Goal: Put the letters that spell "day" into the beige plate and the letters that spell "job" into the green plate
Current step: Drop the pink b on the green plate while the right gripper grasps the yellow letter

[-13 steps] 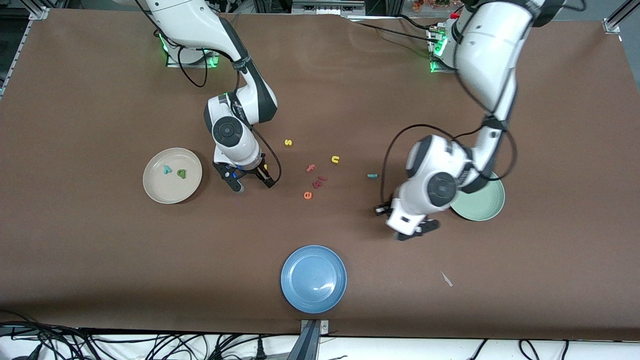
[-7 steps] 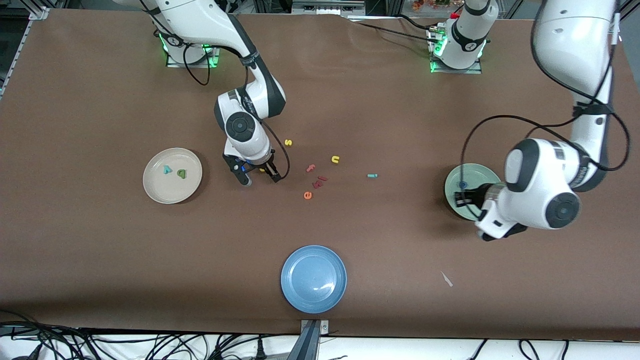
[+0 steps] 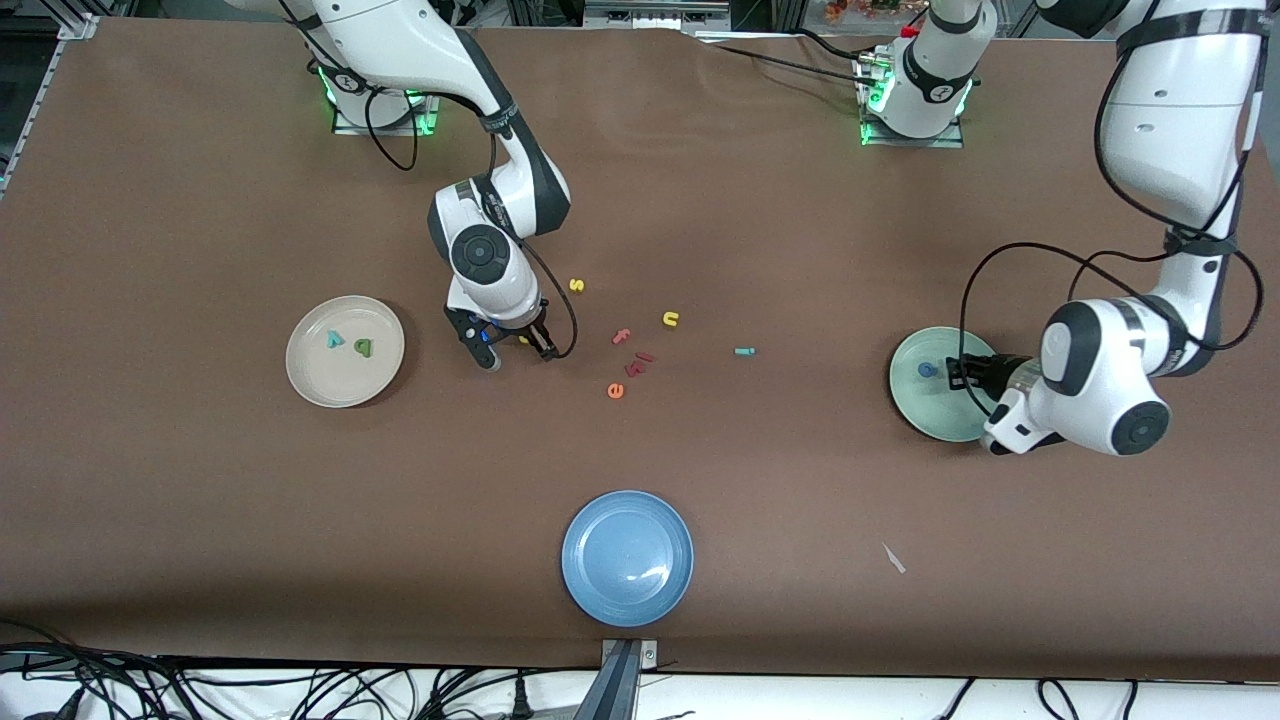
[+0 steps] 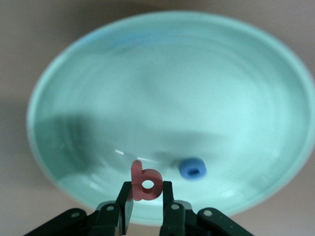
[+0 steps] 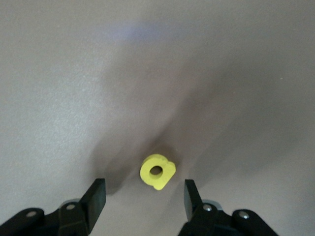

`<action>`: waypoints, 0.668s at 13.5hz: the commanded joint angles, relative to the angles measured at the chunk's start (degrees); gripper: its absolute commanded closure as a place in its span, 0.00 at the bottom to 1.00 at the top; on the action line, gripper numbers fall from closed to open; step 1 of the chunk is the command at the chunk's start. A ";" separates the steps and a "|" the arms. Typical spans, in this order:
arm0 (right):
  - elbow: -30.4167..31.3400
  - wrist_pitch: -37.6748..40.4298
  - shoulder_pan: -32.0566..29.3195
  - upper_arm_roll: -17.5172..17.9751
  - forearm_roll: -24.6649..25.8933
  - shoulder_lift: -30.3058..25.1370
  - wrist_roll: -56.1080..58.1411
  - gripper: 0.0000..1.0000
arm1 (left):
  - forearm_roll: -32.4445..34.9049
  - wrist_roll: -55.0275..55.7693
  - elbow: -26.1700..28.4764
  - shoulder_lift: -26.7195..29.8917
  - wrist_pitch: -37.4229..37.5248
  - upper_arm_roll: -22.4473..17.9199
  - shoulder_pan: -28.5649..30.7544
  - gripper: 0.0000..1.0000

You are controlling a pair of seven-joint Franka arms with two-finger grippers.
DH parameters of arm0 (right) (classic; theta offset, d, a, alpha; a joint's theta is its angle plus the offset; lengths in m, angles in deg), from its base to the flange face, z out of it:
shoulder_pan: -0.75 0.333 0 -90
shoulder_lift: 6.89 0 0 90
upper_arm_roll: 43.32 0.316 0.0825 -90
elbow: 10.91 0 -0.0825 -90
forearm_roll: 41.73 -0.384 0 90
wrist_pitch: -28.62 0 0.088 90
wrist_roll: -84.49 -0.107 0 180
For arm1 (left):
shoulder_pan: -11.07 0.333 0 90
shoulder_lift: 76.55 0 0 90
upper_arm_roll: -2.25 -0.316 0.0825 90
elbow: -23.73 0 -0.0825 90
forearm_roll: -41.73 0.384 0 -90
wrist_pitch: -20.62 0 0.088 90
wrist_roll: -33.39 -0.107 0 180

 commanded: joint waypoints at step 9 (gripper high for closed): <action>0.74 -0.12 0.20 -1.16 -0.01 -0.38 0.71 0.85 | 1.54 16.78 0.89 8.91 -1.89 11.17 -1.42 0.00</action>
